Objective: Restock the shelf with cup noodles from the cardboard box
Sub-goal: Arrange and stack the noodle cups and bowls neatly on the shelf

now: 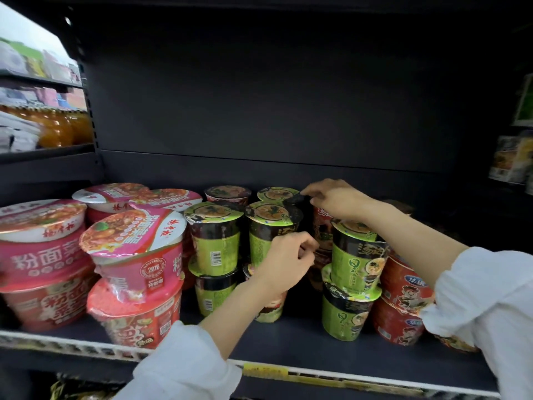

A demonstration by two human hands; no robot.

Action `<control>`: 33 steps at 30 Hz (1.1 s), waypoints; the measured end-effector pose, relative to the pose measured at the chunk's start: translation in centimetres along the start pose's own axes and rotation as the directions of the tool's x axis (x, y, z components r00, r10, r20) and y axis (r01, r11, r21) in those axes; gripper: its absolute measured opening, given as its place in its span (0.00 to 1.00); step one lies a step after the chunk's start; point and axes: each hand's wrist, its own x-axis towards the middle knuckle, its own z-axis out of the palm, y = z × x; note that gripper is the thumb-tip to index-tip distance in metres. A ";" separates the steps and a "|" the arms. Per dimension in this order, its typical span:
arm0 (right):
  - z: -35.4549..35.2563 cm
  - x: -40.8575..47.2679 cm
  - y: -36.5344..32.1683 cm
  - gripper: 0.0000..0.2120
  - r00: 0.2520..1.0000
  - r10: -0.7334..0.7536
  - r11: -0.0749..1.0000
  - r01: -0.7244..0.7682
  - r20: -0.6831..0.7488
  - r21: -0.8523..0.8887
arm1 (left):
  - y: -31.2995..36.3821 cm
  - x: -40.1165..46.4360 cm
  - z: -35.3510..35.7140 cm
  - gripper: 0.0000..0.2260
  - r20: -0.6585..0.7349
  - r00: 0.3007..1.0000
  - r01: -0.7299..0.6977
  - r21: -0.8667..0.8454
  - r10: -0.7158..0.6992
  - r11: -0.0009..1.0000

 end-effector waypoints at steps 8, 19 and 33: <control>2.2 -0.7 -2.2 0.21 0.993 0.069 0.956 -0.038 -0.099 0.291 | 0.7 0.9 -5.3 0.10 -0.269 0.947 -0.101 0.266 0.174 0.959; 5.3 -2.8 -4.1 0.33 0.992 -0.123 0.989 0.120 0.028 0.091 | -5.2 -3.7 -3.5 0.09 -0.278 0.953 0.180 0.215 -0.116 0.960; 4.1 -2.5 -4.8 0.25 0.993 -0.110 0.993 0.112 0.040 -0.041 | -6.8 -3.9 -1.2 0.19 -0.111 0.943 0.330 0.458 -0.315 0.825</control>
